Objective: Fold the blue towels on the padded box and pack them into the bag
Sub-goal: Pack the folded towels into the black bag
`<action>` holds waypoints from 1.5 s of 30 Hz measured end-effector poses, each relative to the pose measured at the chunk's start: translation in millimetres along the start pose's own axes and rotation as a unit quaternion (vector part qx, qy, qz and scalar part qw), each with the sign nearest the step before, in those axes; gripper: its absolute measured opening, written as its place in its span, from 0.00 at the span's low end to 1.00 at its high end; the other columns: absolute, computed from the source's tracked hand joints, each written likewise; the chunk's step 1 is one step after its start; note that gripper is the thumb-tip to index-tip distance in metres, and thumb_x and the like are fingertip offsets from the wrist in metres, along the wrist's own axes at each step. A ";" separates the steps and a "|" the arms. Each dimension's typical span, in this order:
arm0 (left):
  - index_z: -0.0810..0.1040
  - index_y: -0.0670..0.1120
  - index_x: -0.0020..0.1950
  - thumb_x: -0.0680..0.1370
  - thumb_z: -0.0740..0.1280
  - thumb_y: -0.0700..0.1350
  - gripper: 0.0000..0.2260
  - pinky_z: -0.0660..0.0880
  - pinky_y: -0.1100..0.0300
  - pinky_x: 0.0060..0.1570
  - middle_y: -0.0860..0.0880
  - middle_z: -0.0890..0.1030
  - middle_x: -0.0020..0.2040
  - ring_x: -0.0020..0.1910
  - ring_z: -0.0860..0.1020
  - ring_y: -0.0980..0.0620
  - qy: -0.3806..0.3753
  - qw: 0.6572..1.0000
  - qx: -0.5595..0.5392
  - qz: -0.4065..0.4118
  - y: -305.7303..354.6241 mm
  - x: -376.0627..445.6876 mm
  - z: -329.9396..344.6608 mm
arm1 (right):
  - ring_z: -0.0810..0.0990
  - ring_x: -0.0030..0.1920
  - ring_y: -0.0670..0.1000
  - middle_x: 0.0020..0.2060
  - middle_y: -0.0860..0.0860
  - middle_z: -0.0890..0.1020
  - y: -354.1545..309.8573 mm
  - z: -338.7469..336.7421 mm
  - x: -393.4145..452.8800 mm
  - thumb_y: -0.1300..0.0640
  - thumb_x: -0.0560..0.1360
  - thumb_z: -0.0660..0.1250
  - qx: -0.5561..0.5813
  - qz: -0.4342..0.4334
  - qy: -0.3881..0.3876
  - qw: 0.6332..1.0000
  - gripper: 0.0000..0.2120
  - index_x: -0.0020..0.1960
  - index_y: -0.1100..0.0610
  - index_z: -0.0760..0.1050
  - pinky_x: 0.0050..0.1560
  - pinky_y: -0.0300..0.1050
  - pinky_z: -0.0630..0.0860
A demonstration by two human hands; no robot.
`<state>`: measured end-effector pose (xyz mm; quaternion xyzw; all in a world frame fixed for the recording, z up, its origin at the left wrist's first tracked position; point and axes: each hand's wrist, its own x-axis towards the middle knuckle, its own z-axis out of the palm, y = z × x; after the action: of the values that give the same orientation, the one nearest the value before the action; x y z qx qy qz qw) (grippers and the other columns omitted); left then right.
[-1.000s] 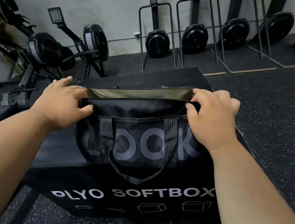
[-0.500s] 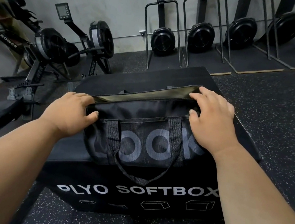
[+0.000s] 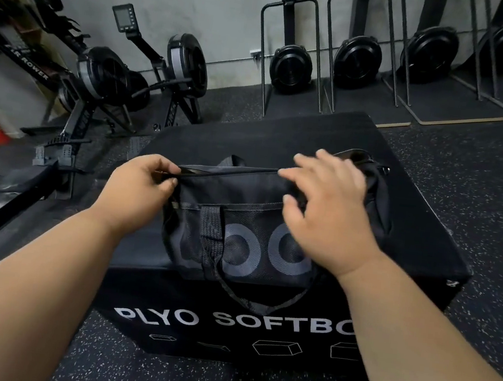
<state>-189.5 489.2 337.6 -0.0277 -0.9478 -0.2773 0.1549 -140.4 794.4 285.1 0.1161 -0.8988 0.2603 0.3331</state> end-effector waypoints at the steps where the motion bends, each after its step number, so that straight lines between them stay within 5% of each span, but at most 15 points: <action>1: 0.83 0.52 0.52 0.81 0.72 0.42 0.04 0.74 0.69 0.45 0.56 0.85 0.47 0.45 0.82 0.61 0.015 0.999 -0.036 -0.023 -1.1 0.9 1.3 | 0.72 0.74 0.57 0.68 0.49 0.80 -9.1 7.0 -2.2 0.51 0.74 0.69 0.014 -0.016 -0.012 1.000 0.19 0.64 0.48 0.82 0.76 0.58 0.58; 3: 0.83 0.51 0.51 0.81 0.73 0.42 0.04 0.73 0.73 0.44 0.56 0.85 0.46 0.41 0.80 0.66 0.042 0.992 -0.103 -0.057 -4.6 3.9 3.6 | 0.73 0.71 0.55 0.68 0.49 0.79 -25.8 20.3 -6.5 0.51 0.75 0.70 0.044 -0.035 -0.043 0.997 0.18 0.65 0.48 0.82 0.73 0.53 0.60; 10: 0.82 0.50 0.51 0.78 0.72 0.35 0.10 0.81 0.54 0.59 0.49 0.86 0.49 0.47 0.83 0.53 0.075 0.954 -0.253 -0.140 -23.7 15.2 9.9 | 0.72 0.71 0.53 0.72 0.48 0.76 -57.3 49.3 -6.9 0.49 0.77 0.69 0.068 -0.036 -0.126 0.989 0.20 0.70 0.46 0.79 0.73 0.55 0.65; 17: 0.80 0.46 0.60 0.78 0.74 0.38 0.12 0.77 0.69 0.48 0.55 0.84 0.42 0.41 0.83 0.60 0.106 0.940 -0.303 -0.113 -19.8 23.3 7.5 | 0.70 0.74 0.54 0.76 0.50 0.73 -79.5 68.7 4.0 0.46 0.76 0.67 0.068 -0.050 -0.114 0.990 0.24 0.72 0.47 0.78 0.76 0.56 0.62; 21: 0.78 0.51 0.58 0.76 0.75 0.37 0.15 0.78 0.62 0.55 0.55 0.84 0.45 0.44 0.82 0.60 0.096 0.945 -0.295 -0.101 -22.0 29.9 6.3 | 0.67 0.77 0.56 0.77 0.50 0.72 -97.1 82.9 7.6 0.44 0.77 0.66 0.056 -0.058 -0.135 0.988 0.27 0.75 0.47 0.76 0.79 0.60 0.59; 24: 0.76 0.54 0.61 0.76 0.75 0.36 0.19 0.77 0.66 0.50 0.53 0.84 0.48 0.44 0.82 0.60 0.086 0.945 -0.304 -0.088 -19.6 32.9 5.3 | 0.67 0.77 0.56 0.76 0.50 0.73 -105.6 92.8 12.8 0.42 0.78 0.66 0.052 -0.049 -0.150 0.986 0.28 0.77 0.46 0.73 0.79 0.57 0.56; 29: 0.75 0.59 0.60 0.74 0.76 0.38 0.22 0.80 0.60 0.52 0.53 0.83 0.52 0.45 0.82 0.57 0.057 0.956 -0.283 -0.051 -12.1 30.4 2.6 | 0.75 0.62 0.54 0.59 0.45 0.82 -117.8 101.1 31.4 0.43 0.80 0.64 0.088 0.017 -0.142 0.986 0.29 0.81 0.45 0.66 0.68 0.56 0.67; 34: 0.73 0.56 0.59 0.75 0.75 0.35 0.21 0.82 0.57 0.53 0.50 0.82 0.54 0.43 0.81 0.56 -0.002 0.956 -0.292 0.005 -1.6 24.6 0.4 | 0.80 0.56 0.54 0.51 0.48 0.84 -117.2 115.3 48.8 0.48 0.82 0.65 0.164 0.097 -0.103 0.976 0.26 0.79 0.48 0.69 0.59 0.54 0.76; 38: 0.73 0.52 0.60 0.76 0.75 0.33 0.20 0.82 0.54 0.54 0.48 0.82 0.54 0.44 0.82 0.51 -0.041 0.950 -0.309 0.005 -6.2 25.7 -1.8 | 0.79 0.51 0.47 0.45 0.44 0.83 -114.4 126.2 54.8 0.50 0.83 0.66 0.181 0.107 -0.086 0.974 0.17 0.71 0.47 0.79 0.51 0.41 0.72; 41: 0.74 0.50 0.59 0.78 0.72 0.30 0.18 0.80 0.59 0.52 0.46 0.83 0.53 0.47 0.85 0.51 -0.054 0.933 -0.355 -0.005 -9.7 25.9 -3.0 | 0.75 0.38 0.43 0.30 0.38 0.76 -112.5 130.8 55.8 0.50 0.83 0.65 0.215 0.118 -0.089 0.966 0.10 0.60 0.44 0.83 0.38 0.39 0.65; 45: 0.76 0.48 0.57 0.80 0.66 0.29 0.15 0.79 0.62 0.47 0.48 0.84 0.49 0.47 0.85 0.54 -0.005 0.928 -0.369 -0.046 -21.1 28.7 3.2 | 0.76 0.35 0.43 0.28 0.38 0.75 -111.8 136.2 52.9 0.48 0.83 0.64 0.227 0.129 -0.081 0.962 0.09 0.55 0.45 0.83 0.36 0.39 0.65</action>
<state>-220.6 472.1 333.1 -0.0404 -0.7799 -0.6139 0.1155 -210.8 624.7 276.1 0.0927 -0.8471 0.4884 0.1877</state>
